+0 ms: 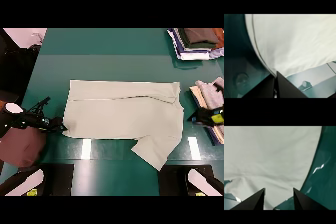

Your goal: Fold the shirts.

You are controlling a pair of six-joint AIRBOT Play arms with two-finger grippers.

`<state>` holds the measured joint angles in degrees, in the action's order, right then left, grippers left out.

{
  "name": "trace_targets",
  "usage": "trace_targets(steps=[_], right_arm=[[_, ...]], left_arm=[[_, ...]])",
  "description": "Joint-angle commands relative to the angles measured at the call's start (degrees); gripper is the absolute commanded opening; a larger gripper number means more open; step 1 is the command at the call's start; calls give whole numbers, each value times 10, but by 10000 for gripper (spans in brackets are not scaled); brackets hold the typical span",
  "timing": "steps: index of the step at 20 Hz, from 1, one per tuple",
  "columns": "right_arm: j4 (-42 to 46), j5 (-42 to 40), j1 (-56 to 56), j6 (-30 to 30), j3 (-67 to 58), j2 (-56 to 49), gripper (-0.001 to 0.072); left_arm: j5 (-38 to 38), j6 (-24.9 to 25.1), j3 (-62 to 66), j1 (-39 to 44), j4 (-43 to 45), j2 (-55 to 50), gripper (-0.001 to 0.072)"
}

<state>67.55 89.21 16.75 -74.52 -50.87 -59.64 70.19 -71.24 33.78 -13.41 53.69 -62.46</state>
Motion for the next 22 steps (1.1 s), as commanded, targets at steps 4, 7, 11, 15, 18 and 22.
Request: trace_targets(steps=[4, 7, 11, 15, 18, 22], right_arm=[[40, 4, 27, -11, 178, 20, 410], [24, -18, 27, -11, 231, 20, 410], [-20, -77, -9, -12, 254, 20, 408], [-15, -128, -77, -46, 254, 20, 334], [-15, -135, -108, -45, 254, 20, 179], [-2, -82, -127, -45, 224, 41, 15]], left_arm=[[5, 4, 30, 0, -8, 0, 30], [1, 8, 33, 0, -13, 0, 31], [-4, 8, 34, 0, -16, 0, 30], [-3, 8, 34, 0, -16, 0, 31], [0, 8, 34, 0, -16, 0, 30], [35, 7, 33, 0, 2, 28, 28]])
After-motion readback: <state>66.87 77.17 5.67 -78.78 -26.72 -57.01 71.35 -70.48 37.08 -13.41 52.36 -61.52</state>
